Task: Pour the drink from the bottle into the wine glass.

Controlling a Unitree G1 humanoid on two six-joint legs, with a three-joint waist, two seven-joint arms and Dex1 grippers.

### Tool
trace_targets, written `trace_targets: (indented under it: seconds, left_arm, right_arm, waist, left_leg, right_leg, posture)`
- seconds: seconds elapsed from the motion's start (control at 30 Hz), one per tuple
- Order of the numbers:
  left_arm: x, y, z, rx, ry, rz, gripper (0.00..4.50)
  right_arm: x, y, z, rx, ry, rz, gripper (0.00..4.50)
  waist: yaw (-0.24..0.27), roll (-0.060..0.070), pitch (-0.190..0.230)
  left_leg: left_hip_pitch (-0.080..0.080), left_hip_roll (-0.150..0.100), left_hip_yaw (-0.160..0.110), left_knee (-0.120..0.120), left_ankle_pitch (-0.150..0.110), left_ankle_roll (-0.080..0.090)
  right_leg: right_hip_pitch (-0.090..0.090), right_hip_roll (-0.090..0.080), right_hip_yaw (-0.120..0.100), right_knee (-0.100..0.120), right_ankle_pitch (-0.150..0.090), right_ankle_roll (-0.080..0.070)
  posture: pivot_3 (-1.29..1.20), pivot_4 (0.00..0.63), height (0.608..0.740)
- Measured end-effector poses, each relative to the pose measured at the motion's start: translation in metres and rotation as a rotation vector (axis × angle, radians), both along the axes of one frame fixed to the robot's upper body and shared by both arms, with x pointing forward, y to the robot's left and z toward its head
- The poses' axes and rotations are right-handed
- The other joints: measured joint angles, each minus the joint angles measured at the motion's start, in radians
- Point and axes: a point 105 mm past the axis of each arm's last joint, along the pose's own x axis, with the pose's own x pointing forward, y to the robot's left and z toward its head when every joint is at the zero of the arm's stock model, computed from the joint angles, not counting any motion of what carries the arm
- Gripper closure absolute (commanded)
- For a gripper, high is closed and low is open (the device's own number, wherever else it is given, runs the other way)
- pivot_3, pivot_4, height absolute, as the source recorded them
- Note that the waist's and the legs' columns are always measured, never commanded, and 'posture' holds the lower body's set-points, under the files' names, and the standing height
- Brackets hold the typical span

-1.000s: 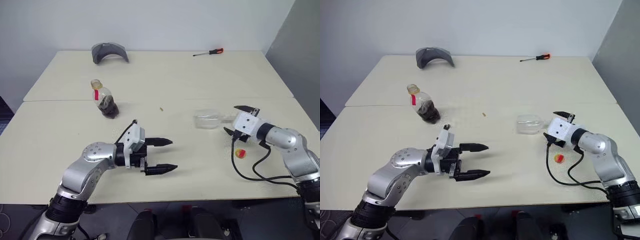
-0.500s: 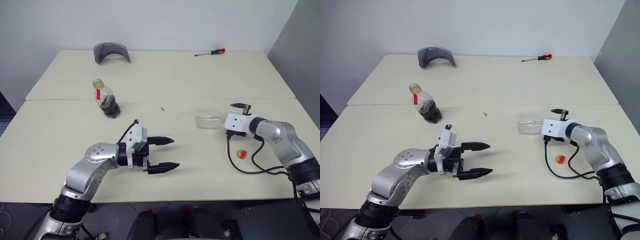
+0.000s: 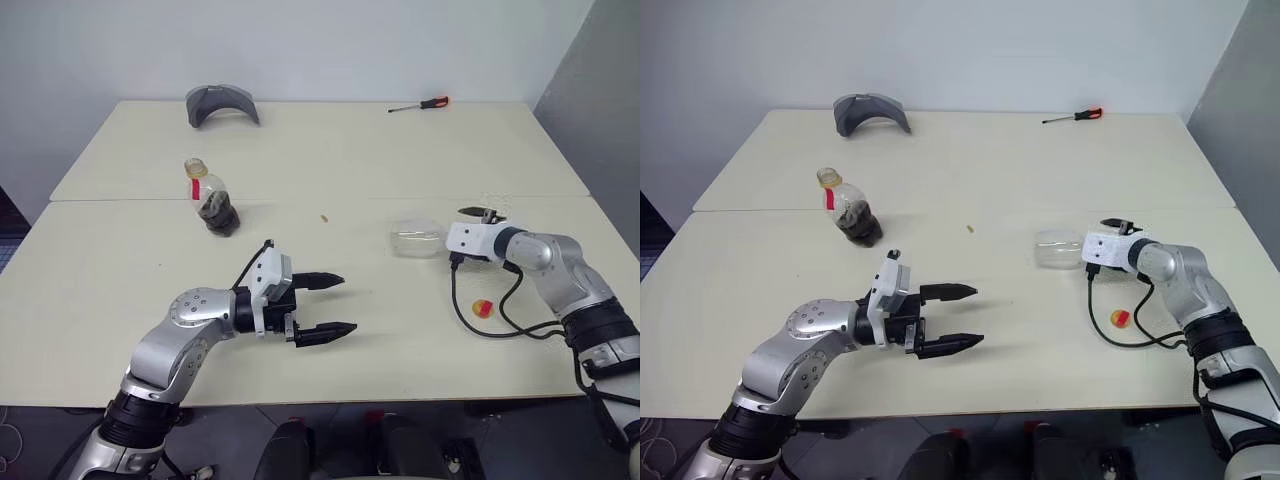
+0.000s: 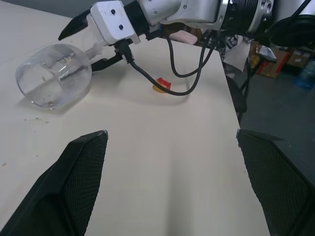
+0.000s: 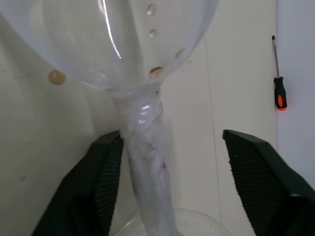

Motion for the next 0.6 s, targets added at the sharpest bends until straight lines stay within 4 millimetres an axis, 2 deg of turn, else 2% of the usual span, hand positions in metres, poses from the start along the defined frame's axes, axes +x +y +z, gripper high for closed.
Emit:
trace_targets:
  seconds: [0.17, 0.23, 0.37, 0.43, 0.53, 0.6]
  left_arm:
    - [0.002, 0.0, 0.002, 0.003, -0.013, 0.002, 0.0]
    - [0.002, 0.0, 0.003, 0.003, -0.015, 0.005, 0.0]
    - [0.002, 0.001, 0.002, 0.003, -0.015, 0.011, 0.0]
    - [0.0, 0.004, -0.002, 0.006, 0.001, 0.024, 0.0]
    - [-0.009, 0.012, -0.014, 0.014, 0.063, 0.067, 0.0]
    - [-0.013, 0.017, -0.018, -0.001, 0.102, 0.128, 0.0]
  right_arm:
    - [0.001, -0.001, -0.003, -0.038, 0.004, 0.014, 3.8]
    - [0.002, -0.001, -0.001, -0.051, -0.016, 0.017, 4.33]
    - [0.005, 0.004, 0.002, -0.073, -0.033, 0.04, 4.35]
    - [0.009, 0.013, 0.005, -0.046, -0.047, 0.055, 4.35]
    - [0.018, 0.061, 0.018, 0.182, -0.083, 0.13, 4.35]
    - [0.018, 0.102, 0.03, 0.461, -0.067, 0.18, 4.35]
  waist:
    - [0.0, 0.0, 0.0]
    - [0.0, 0.0, 0.0]
    - [0.0, 0.0, 0.0]
    - [-0.003, 0.0, 0.0]
    - [-0.027, 0.0, 0.0]
    - [-0.034, 0.0, 0.0]
  left_leg:
    - [0.0, 0.0, 0.0, 0.0, 0.0, 0.0]
    - [0.0, 0.0, 0.001, 0.0, 0.0, 0.0]
    - [0.0, 0.0, 0.001, 0.0, 0.0, 0.0]
    - [0.001, 0.0, 0.002, 0.0, 0.0, 0.0]
    - [0.003, 0.002, 0.004, -0.002, 0.0, 0.0]
    - [0.004, 0.003, 0.004, -0.002, 0.0, 0.0]
  right_leg:
    - [0.0, 0.0, 0.0, 0.0, 0.0, 0.0]
    - [0.0, 0.0, 0.001, 0.0, 0.0, 0.0]
    - [0.0, 0.0, 0.001, 0.0, 0.0, 0.0]
    - [0.0, 0.0, 0.002, 0.0, 0.0, 0.0]
    - [-0.001, 0.002, 0.006, 0.001, 0.0, 0.0]
    - [-0.001, 0.003, 0.006, 0.001, 0.0, 0.0]
  posture:
    - [0.0, 0.15, 0.74]
    - [0.0, 0.15, 0.74]
    - [0.0, 0.15, 0.74]
    - [0.0, 0.15, 0.74]
    - [0.0, 0.15, 0.74]
    - [0.0, 0.15, 0.74]
